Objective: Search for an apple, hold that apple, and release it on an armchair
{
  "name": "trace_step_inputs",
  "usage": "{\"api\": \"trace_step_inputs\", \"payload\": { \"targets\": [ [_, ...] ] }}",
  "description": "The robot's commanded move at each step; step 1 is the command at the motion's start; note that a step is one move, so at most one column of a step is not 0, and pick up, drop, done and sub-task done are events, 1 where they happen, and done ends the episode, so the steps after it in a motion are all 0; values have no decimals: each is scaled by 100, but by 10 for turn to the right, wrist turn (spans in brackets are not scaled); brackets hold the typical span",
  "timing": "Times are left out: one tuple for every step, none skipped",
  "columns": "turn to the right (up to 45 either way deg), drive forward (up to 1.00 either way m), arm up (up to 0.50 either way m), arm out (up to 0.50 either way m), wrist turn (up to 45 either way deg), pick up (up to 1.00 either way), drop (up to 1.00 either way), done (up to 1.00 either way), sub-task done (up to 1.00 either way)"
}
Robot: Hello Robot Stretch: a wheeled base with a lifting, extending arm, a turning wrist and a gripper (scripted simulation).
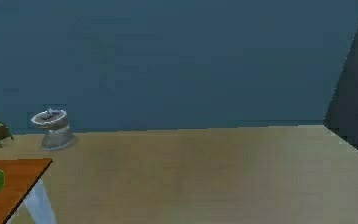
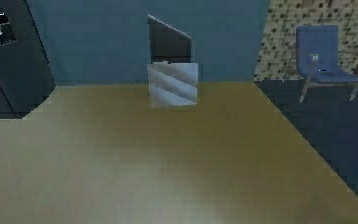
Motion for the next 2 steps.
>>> {"api": "trace_step_inputs", "payload": {
  "targets": [
    [30,0,0,0,0,0,0,0,0],
    [0,20,0,0,0,0,0,0,0]
  ]
}}
